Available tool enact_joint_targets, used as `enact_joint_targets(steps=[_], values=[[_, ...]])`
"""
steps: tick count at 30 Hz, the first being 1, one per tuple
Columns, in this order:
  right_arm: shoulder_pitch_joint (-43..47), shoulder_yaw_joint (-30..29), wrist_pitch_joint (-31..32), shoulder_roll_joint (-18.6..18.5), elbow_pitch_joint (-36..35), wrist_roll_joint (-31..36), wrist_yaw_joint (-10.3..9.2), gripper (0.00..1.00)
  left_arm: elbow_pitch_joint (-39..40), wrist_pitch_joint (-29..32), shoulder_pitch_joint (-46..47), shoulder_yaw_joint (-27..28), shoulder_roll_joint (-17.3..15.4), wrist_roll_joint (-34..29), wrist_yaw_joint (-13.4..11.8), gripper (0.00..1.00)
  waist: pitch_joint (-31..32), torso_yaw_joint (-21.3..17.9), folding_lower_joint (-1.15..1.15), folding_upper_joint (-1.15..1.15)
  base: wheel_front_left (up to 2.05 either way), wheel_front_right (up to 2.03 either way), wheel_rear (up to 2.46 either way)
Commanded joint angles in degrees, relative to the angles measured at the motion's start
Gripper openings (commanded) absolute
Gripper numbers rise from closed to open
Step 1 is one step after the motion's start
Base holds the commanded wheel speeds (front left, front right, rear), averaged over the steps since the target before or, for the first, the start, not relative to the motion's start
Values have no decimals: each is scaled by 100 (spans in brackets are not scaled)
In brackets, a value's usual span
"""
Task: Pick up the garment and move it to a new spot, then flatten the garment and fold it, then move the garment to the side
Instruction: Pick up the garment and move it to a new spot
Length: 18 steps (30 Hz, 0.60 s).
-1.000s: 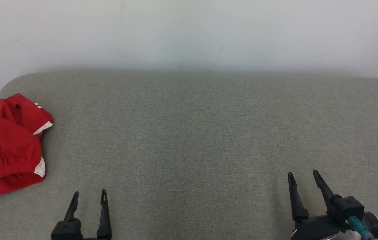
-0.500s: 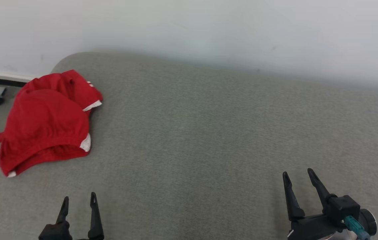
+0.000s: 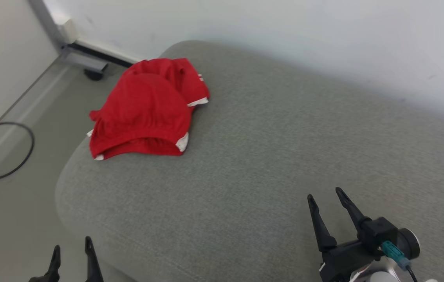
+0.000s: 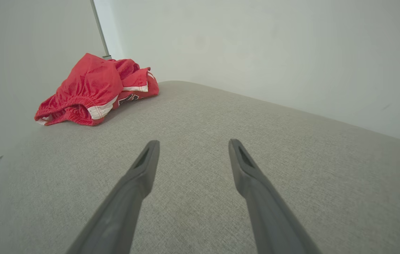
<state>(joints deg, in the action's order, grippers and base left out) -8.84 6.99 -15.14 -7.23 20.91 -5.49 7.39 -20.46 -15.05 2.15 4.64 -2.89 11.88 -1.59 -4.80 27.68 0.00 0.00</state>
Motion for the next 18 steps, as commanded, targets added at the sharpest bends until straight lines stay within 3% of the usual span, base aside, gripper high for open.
enact_joint_targets(steps=[1,10,18], values=[[-129,107,-1,-69,103,-45,19,100,59,-20,-114,43,0,81,-54,100,-260,425,0,0,0,0,0],[-341,347,-1,-138,336,-272,19,100,166,-20,-220,122,-1,335,-43,100,-322,443,0,0,0,0,0],[-87,71,-1,-179,207,-185,19,100,-90,-20,125,102,-4,276,340,100,-348,401,0,0,0,0,0]])
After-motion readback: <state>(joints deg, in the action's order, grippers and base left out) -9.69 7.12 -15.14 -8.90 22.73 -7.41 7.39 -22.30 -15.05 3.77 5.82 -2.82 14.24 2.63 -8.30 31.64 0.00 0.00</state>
